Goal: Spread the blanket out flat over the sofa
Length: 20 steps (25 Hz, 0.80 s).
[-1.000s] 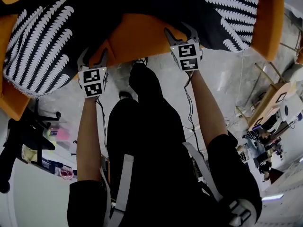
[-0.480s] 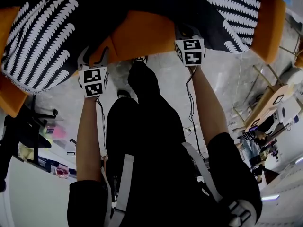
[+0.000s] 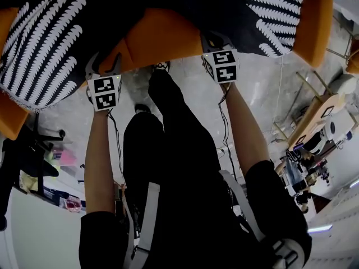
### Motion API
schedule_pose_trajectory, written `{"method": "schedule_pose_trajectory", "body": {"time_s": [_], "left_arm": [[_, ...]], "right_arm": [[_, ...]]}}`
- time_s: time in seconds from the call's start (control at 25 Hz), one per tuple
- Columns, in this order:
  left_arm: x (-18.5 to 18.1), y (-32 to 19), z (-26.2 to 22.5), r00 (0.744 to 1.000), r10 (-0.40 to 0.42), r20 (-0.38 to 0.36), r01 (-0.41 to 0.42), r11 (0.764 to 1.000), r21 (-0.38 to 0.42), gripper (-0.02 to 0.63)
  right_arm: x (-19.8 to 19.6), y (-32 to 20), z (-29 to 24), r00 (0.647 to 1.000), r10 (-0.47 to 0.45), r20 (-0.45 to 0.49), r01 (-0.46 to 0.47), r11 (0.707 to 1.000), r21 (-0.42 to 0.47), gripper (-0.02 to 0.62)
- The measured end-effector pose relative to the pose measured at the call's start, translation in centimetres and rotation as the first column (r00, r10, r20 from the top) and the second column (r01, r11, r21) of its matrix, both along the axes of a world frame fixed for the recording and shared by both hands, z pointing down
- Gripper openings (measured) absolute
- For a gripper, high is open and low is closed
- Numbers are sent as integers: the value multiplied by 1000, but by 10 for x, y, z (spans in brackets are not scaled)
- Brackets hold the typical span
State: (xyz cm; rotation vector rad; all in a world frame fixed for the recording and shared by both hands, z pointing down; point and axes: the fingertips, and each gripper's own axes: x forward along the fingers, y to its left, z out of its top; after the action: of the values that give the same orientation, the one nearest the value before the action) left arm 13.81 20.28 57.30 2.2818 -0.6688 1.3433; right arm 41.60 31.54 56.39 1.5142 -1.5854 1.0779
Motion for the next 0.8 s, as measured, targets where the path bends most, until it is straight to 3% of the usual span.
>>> {"method": "schedule_pose_trajectory", "body": {"time_s": [0.24, 0.56, 0.8], "left_arm": [[-15, -12, 5, 998, 47, 37, -48, 999, 13, 261], [-25, -33, 26, 996, 1, 84, 0, 1000, -7, 262], [-23, -20, 44, 992, 44, 122, -40, 999, -37, 281]], "right_arm": [[-25, 13, -14, 1000, 5, 19, -4, 1000, -5, 21], [-24, 17, -16, 1000, 3, 20, -3, 1000, 5, 21], [-19, 22, -19, 1000, -10, 4, 10, 1000, -4, 21]]}}
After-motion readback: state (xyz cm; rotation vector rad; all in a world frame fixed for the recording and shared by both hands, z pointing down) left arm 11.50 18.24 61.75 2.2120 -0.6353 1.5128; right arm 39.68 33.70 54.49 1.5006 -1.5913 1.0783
